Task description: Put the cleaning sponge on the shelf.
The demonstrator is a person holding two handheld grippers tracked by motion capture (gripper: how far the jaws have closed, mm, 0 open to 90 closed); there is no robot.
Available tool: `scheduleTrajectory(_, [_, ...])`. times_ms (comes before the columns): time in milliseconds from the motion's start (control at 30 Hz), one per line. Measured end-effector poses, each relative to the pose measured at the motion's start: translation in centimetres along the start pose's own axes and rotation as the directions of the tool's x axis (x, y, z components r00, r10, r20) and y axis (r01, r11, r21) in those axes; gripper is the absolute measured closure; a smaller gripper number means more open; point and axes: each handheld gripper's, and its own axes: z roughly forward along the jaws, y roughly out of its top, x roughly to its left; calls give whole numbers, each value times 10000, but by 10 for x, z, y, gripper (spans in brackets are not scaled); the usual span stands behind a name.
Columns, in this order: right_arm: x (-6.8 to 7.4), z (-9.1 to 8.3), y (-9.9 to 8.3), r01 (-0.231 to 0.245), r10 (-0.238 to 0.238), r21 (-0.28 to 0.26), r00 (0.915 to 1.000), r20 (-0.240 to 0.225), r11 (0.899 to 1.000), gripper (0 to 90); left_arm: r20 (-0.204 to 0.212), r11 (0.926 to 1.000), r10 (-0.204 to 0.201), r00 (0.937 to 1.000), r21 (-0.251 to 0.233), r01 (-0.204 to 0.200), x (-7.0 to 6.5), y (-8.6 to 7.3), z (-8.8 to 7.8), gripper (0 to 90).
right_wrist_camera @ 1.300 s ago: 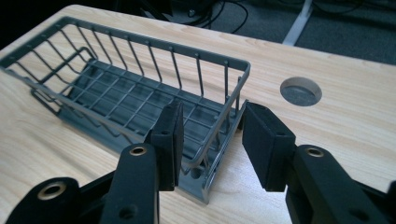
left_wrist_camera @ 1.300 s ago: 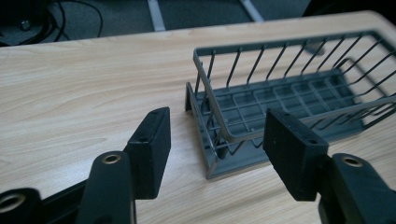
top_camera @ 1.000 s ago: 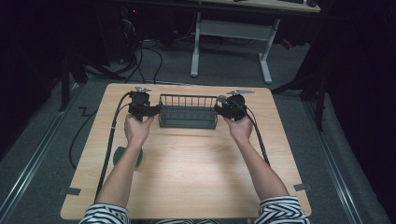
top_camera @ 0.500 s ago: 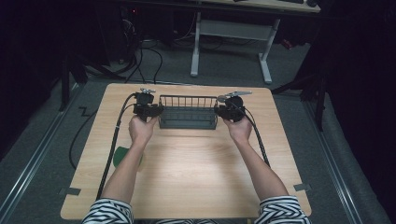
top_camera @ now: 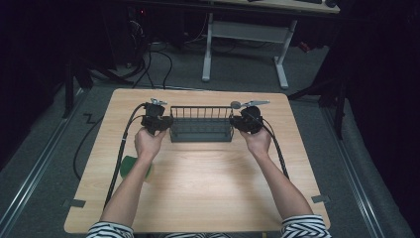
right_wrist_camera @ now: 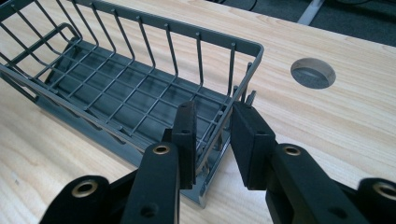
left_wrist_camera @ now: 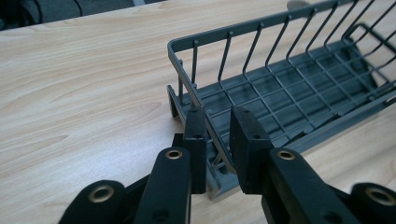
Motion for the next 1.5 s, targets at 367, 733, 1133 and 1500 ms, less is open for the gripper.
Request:
scheduleTrajectory(367, [9,-17,-14,290,-287,94,9992,-263,9995,718,185,9998,178,9997,82,-180,-12,-20,-22,768])
scheduleTrajectory(733, [21,-35,-31,635,-632,52,9971,-435,9980,718,458,9998,180,9988,29,-182,-24,-41,-44,764])
scheduleTrajectory(1133, [34,-56,-49,861,-859,-7,9935,-741,9963,716,778,9999,34,9970,-165,-21,-32,-64,-64,766])
scheduleTrajectory(1500, [44,-71,-64,749,-752,-65,9921,-1001,9972,689,1096,9989,-210,9938,-400,255,-37,-83,-79,757])
